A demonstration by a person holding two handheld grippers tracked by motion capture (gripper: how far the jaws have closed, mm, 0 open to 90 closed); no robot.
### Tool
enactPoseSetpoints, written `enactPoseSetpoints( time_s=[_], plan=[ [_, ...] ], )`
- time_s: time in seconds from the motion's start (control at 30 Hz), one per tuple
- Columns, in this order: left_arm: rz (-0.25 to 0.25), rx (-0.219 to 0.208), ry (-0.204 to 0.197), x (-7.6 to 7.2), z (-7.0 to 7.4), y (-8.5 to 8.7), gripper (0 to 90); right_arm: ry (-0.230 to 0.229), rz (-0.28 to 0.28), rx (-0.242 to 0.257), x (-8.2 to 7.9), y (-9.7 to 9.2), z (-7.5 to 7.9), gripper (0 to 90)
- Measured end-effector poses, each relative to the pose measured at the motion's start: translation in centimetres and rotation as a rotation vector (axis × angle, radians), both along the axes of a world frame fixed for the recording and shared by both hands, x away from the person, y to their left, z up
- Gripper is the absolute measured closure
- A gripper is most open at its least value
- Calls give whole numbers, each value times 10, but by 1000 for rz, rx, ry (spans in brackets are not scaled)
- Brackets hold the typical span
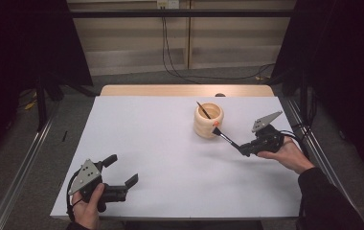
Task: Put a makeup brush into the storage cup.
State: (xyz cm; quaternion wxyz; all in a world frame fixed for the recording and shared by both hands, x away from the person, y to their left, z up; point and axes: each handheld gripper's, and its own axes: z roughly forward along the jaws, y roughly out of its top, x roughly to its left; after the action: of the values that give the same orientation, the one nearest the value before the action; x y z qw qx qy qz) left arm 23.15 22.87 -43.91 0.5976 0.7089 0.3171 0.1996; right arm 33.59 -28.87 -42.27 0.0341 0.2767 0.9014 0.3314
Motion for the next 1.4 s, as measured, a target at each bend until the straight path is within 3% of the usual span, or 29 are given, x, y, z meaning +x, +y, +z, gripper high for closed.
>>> enactPoseSetpoints(
  time_s=[0.07,0.17,0.33,0.6,0.7,0.93,1.1,1.23,1.4],
  plan=[
    [-3,-2,0,0,0,0,8,-12,-24,11,-1,-1,1,804],
    [-3,-1,0,0,0,0,8,-37,-48,81,-2,-5,4,804],
    [3,3,1,0,0,0,8,-101,-79,136,-10,-7,8,804],
    [1,8,2,0,0,0,8,-172,-142,294,-19,-14,10,804],
    [4,4,1,0,0,-1,8,-187,-147,365,-21,-16,13,804],
    [0,-7,-1,-1,0,0,8,-248,-135,462,-28,-12,21,804],
    [-1,-5,-6,-1,1,0,8,-301,-141,584,-31,-11,27,804],
    [0,-9,-3,-2,1,-1,8,-317,-147,615,-33,-9,27,804],
    [-4,3,-5,-2,1,-2,8,-327,-151,604,-33,-9,28,804]
  ],
)
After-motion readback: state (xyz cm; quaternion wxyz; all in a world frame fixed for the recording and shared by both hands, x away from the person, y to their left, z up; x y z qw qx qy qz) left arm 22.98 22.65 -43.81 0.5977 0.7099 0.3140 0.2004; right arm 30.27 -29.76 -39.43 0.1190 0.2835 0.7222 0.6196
